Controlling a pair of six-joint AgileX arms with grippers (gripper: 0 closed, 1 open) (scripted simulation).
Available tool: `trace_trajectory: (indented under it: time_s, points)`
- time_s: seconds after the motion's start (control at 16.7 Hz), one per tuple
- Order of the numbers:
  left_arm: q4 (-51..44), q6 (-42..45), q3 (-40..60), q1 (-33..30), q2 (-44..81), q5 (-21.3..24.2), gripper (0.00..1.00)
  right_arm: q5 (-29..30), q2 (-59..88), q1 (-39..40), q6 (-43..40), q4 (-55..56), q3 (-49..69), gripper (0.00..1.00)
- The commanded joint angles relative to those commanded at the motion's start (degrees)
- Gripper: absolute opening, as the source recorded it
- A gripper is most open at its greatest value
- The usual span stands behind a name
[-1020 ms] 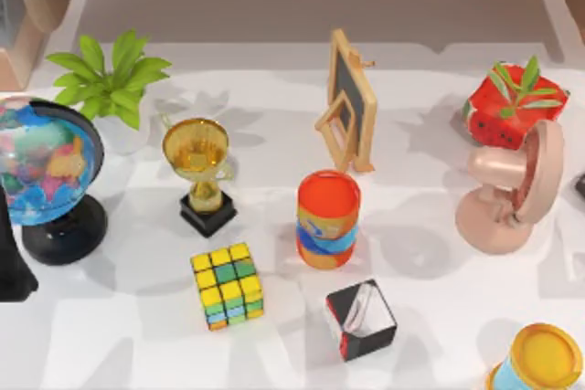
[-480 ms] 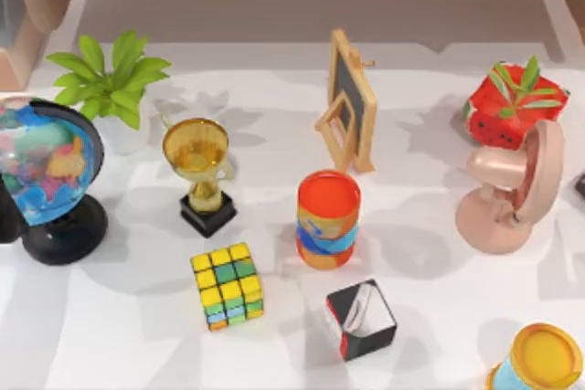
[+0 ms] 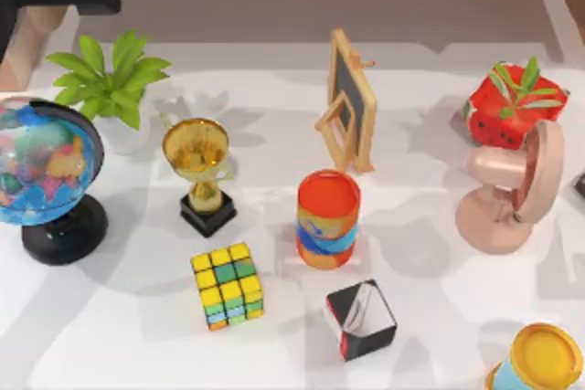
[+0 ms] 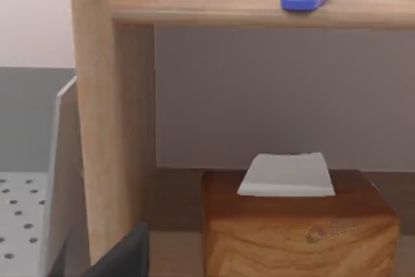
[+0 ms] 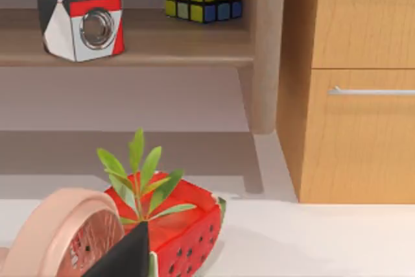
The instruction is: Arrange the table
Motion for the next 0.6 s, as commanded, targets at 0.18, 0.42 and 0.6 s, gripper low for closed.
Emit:
trace_trajectory:
  time_s: [0.18,0.42,0.6]
  points:
    - [5.6,0.1,13.1,-5.8,18.6,-5.1,1.00,0.0,0.0,0.0,0.0,0.0,0.0,1.00]
    - [12.2,0.3,29.3,-11.8,42.4,-11.0,1.00,0.0,0.0,0.0,0.0,0.0,0.0,1.00]
    - [16.0,0.4,39.2,-15.0,56.9,-14.5,1.00,0.0,0.0,0.0,0.0,0.0,0.0,1.00]
